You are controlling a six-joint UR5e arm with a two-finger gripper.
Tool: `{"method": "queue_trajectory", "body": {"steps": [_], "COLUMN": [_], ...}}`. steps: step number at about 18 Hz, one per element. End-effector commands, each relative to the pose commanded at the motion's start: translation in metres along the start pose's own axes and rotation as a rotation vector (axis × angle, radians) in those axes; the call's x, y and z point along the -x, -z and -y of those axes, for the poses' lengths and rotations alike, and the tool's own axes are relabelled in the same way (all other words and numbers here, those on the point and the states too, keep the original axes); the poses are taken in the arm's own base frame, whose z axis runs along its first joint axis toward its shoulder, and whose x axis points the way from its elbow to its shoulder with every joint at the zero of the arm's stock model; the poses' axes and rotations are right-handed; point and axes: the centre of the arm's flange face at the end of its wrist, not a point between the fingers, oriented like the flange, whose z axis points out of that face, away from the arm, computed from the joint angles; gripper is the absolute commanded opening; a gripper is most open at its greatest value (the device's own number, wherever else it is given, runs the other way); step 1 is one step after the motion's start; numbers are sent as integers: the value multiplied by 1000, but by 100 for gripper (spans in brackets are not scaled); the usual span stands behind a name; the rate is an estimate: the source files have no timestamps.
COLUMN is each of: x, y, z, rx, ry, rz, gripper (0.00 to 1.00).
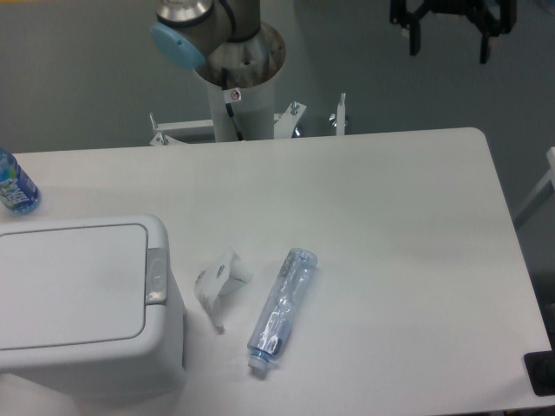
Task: Open the trash can
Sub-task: 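Move the open gripper into view above the table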
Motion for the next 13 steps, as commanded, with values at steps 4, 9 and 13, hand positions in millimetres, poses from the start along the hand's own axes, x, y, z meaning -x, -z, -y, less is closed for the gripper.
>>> {"method": "queue_trajectory", "body": {"steps": [4,9,13], "x": [-1,4,6], "y": [1,-10,-15], "z": [2,10,32], "rx": [-2,-20,-104], "ry": [-4,64,218], "rz": [1,-20,-12], "gripper": [100,100,100]}}
